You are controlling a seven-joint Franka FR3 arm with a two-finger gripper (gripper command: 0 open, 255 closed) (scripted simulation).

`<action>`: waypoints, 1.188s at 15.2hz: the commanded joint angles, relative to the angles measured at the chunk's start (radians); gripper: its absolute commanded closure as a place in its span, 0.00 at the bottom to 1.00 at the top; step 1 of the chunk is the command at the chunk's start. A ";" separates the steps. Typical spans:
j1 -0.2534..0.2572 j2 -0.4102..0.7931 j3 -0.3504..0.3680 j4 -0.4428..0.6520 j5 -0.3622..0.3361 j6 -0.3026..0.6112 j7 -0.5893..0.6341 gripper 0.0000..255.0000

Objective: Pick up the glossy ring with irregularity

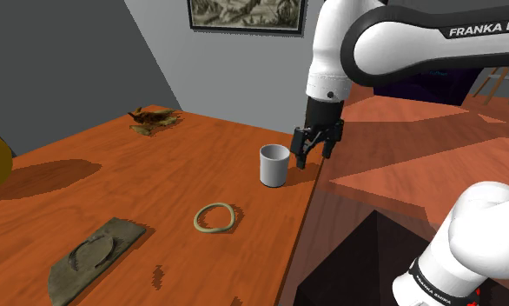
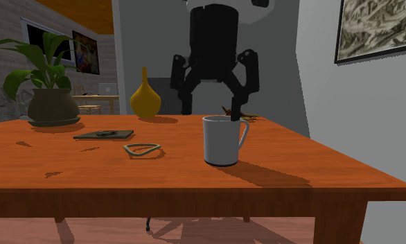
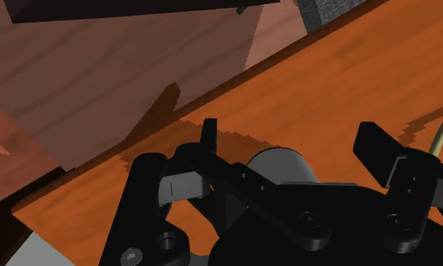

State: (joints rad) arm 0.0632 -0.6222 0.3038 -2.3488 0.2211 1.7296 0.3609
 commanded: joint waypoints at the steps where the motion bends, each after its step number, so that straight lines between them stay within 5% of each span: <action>1: 0.005 0.034 0.044 0.008 0.012 0.048 0.047 0.00; 9: -0.007 0.249 0.235 0.106 -0.019 0.241 0.261 0.00; 18: -0.033 0.532 0.404 0.263 -0.217 0.380 0.530 0.00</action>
State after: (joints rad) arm 0.0323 -0.1147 0.7010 -2.0943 0.0240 2.0962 0.8735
